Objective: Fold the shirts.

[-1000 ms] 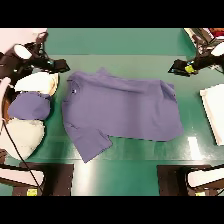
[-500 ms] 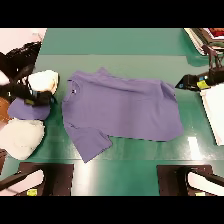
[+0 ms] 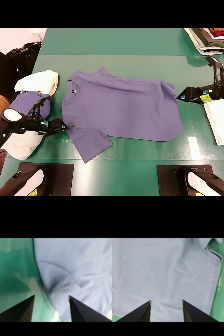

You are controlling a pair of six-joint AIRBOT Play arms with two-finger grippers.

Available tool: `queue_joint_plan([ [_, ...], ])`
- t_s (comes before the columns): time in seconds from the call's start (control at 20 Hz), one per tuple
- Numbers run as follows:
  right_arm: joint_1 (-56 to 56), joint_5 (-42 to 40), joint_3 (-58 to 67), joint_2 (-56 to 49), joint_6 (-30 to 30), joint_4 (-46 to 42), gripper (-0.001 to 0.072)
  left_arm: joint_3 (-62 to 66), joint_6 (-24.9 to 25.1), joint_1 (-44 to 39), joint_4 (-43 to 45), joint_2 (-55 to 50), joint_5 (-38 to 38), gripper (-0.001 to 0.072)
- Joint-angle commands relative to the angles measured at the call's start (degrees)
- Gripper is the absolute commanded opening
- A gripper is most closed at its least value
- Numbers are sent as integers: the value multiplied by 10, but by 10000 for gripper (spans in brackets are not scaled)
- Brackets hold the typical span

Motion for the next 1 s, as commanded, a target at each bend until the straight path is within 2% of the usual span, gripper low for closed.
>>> queue_joint_plan([
  [0.0, 0, 2, -30, 37, 2, 0, 445, -31, 8, 0, -45, 6, 45, 490],
  [0.05, 0, 2, -38, 46, 2, -1, 445, -31, 9, 0, -45, 6, 52, 479],
  [0.15, 0, 9, -62, 59, 14, -4, 446, -31, 14, 0, -49, 6, 61, 273],
  [0.3, -21, 38, -116, 80, 27, -5, 445, -31, 42, 0, -92, 6, 65, 238],
  [0.35, -39, 42, -138, 89, 30, -5, 445, -31, 54, 0, -100, 6, 69, 76],
  [0.4, -63, 45, -163, 99, 32, -6, 445, -31, 67, 0, -106, 6, 73, 25],
  [0.65, -203, 97, -285, 130, 32, -5, 446, -20, 69, 0, -107, 7, 65, 24],
  [0.8, -250, 85, -345, 138, 32, 1, 446, -3, 78, 0, -107, 7, 54, 24],
  [0.95, -241, 52, -373, 114, 31, 33, 446, 12, 78, 0, -107, 7, 52, 24],
])
